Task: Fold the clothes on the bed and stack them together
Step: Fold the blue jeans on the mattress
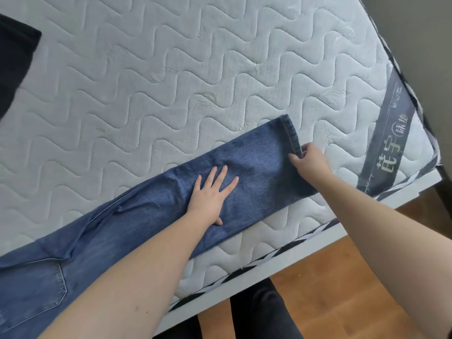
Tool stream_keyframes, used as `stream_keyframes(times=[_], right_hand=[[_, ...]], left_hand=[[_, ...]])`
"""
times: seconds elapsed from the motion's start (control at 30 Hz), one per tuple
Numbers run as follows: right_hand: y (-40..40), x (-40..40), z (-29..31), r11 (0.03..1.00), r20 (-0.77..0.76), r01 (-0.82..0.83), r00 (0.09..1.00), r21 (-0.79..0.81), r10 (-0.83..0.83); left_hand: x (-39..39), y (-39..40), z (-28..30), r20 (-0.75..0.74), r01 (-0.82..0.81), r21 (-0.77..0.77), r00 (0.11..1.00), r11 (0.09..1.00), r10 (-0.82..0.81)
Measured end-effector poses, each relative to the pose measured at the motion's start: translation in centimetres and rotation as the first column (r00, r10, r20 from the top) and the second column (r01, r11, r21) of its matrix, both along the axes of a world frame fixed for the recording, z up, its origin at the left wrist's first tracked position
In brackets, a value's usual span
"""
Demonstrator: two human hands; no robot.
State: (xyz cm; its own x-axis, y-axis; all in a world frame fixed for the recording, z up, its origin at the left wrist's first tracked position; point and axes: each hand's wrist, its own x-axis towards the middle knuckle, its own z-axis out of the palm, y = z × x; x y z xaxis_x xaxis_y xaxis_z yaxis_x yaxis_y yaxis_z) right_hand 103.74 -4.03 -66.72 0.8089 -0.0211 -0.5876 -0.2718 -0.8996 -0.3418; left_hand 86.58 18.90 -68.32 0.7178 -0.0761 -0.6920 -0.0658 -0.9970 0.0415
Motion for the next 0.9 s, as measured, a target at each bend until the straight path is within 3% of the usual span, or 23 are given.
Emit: stream_keyframes(times=[0.13,0.43,0.57,0.77,0.9], right_hand=[[0.3,0.4,1.1,0.982,-0.048,-0.181,0.983,-0.061,0.178],[3.6,-5.4,7.2,0.951,0.021,-0.308,0.951,0.037,0.308],[6.1,-8.7,11.2,0.95,0.077,-0.305,0.951,0.06,0.301],[12.0,-14.0,15.4,0.92,0.084,-0.366,0.93,0.139,0.357],[16.9,-17.6,15.2,0.869,0.076,-0.467,0.884,0.162,0.461]], left_hand=[[0.0,0.1,-0.2,0.008,-0.002,0.001,1.0,1.0,0.002],[-0.1,0.6,0.6,-0.003,0.015,-0.03,1.0,0.999,-0.015],[-1.4,1.4,2.0,0.125,0.006,-0.095,0.992,0.995,0.006],[-8.4,6.3,4.0,0.324,-0.11,-0.185,0.931,0.977,0.166],[-13.3,11.3,4.7,0.266,-0.406,-0.225,0.849,0.886,0.457]])
